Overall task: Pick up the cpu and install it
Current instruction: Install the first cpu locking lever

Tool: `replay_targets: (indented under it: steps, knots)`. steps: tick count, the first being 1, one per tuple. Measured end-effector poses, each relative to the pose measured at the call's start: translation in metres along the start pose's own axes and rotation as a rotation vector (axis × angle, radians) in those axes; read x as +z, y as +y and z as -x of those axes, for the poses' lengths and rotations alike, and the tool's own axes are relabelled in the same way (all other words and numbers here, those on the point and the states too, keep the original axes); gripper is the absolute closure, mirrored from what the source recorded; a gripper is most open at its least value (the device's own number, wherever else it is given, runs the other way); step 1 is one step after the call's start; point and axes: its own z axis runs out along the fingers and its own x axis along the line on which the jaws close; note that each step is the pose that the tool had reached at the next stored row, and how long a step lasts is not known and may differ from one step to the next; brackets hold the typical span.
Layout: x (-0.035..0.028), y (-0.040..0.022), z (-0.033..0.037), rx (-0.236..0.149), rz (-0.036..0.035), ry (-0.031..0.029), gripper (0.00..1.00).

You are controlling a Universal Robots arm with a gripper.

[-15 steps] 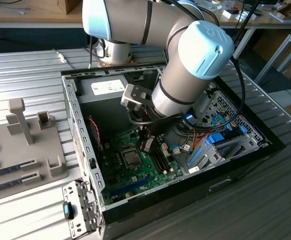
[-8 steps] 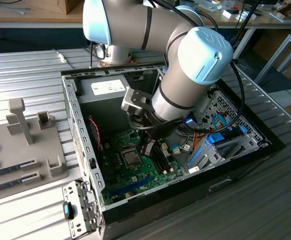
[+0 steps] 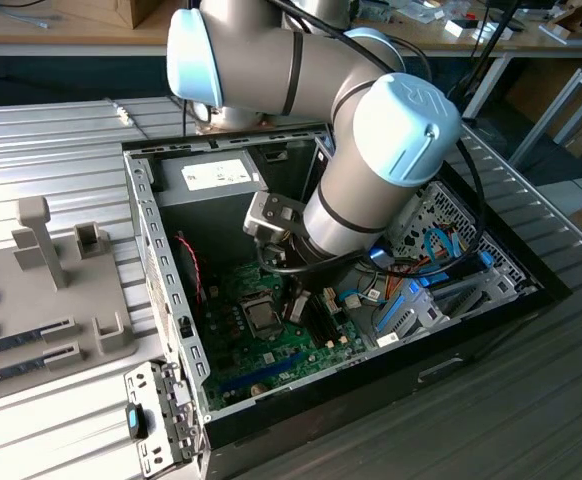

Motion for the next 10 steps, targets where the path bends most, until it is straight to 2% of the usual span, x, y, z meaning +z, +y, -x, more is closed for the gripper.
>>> replay_targets:
  steps: [3,5,6,10]
  knots:
    - [0.0018,-0.0012,-0.0013,0.0,-0.0025,0.0034,0.89]
    - [0.0021,-0.0016,-0.0017,0.001,-0.0063,0.0084,0.89]
    - [0.0024,-0.0018,-0.0018,0.002,-0.0129,0.0174,0.89]
    - [0.0035,-0.0021,-0.0021,0.003,-0.0257,0.0345,0.89]
